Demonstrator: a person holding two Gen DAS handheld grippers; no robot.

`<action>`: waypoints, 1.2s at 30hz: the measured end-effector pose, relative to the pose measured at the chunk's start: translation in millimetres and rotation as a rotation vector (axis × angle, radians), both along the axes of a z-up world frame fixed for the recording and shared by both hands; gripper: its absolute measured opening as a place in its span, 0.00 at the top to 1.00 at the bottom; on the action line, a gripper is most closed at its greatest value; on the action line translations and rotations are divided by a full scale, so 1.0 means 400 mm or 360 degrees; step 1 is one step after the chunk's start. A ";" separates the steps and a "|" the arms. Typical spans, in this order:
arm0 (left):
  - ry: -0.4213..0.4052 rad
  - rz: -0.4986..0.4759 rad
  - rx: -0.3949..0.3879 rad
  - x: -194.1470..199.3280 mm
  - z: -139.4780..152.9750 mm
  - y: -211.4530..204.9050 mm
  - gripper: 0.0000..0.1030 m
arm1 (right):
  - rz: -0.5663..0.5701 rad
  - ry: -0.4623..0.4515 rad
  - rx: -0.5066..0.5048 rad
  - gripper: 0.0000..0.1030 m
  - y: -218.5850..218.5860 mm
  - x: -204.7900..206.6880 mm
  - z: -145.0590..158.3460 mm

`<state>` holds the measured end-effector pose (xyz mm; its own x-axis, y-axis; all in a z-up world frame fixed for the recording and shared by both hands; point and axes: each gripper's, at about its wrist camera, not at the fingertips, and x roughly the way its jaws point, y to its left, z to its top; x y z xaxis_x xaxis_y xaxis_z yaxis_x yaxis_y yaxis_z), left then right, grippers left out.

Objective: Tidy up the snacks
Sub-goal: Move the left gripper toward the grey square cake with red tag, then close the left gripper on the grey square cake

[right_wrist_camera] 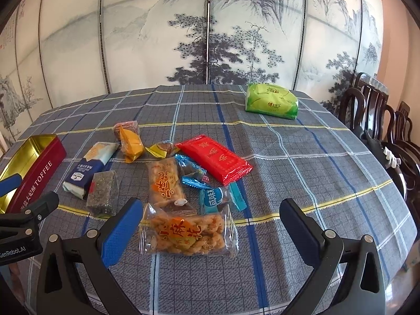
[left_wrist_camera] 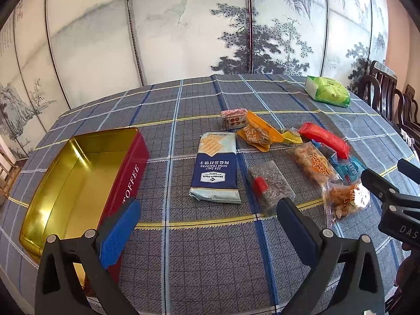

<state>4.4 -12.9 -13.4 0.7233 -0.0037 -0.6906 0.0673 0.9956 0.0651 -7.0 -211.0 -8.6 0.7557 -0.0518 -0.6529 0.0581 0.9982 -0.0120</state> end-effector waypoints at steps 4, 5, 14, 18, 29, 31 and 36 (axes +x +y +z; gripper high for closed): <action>0.0029 -0.0009 0.0022 0.003 -0.015 -0.009 0.01 | 0.0012 0.0015 0.0020 0.00 -0.001 0.001 -0.008; 0.0035 -0.0007 0.0032 0.004 -0.020 -0.011 0.01 | 0.0014 0.0022 0.0017 0.00 0.001 0.001 -0.012; 0.0070 -0.0010 0.0046 0.012 -0.038 -0.024 0.01 | 0.0018 0.0026 0.0039 0.00 -0.005 -0.004 -0.022; 0.0074 -0.0015 0.0054 0.013 -0.041 -0.030 0.01 | 0.0007 0.0028 0.0045 0.00 -0.009 -0.003 -0.020; 0.0088 -0.0037 -0.0059 0.031 -0.051 -0.039 0.01 | 0.0002 0.0028 0.0064 0.00 -0.016 -0.009 -0.023; 0.0085 -0.0059 -0.0092 0.038 -0.054 -0.048 0.01 | -0.0005 0.0022 0.0073 0.00 -0.023 -0.013 -0.021; 0.0106 -0.0068 -0.0229 0.068 -0.063 -0.072 0.06 | -0.0039 0.0017 0.0108 0.00 -0.062 -0.020 -0.021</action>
<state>31.5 -41.6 -38.7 0.6730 -0.1358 -0.7271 0.1092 0.9905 -0.0839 -15.2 -236.0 -16.9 0.7478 -0.0256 -0.6634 0.0829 0.9950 0.0551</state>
